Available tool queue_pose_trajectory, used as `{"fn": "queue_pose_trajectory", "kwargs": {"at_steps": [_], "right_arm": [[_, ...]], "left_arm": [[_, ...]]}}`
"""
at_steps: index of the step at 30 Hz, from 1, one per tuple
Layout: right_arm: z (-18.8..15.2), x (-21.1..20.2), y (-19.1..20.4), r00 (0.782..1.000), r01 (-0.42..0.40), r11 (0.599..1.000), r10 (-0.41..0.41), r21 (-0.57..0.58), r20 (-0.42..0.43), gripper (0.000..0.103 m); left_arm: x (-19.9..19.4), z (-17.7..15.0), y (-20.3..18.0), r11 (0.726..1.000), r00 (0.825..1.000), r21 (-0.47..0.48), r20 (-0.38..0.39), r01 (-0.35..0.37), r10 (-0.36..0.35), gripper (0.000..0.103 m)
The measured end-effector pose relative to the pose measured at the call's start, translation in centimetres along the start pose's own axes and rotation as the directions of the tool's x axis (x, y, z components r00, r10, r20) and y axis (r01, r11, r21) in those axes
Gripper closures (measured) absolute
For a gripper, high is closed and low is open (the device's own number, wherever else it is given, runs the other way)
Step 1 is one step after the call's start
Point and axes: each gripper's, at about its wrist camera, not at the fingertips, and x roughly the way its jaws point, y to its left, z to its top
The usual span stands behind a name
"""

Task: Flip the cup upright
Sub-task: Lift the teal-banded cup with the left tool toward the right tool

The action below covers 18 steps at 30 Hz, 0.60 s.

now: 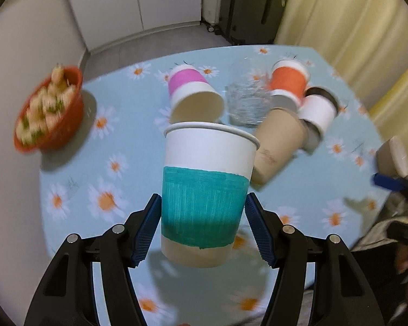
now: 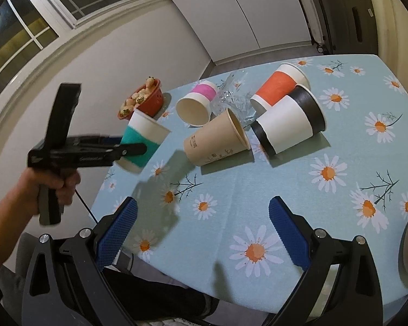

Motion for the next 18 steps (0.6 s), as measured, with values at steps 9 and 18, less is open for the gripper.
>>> {"fn": "queue_pose_trajectory", "kwargs": {"at_steps": [9, 18], "right_arm": [[-0.4, -2.2, -0.6, 0.999, -0.050, 0.998, 0.049, 0.030, 0.017, 0.007], [-1.3, -3.4, -1.7, 0.997, -0.070, 0.996, 0.069, 0.061, 0.017, 0.007]], "left_arm": [[-1.5, -3.7, -2.4, 0.952, 0.984, -0.249, 0.023, 0.176, -0.175, 0.042], [1.0, -7.8, -4.4, 0.831, 0.958, -0.489, 0.038, 0.265, -0.283, 0.042]]}}
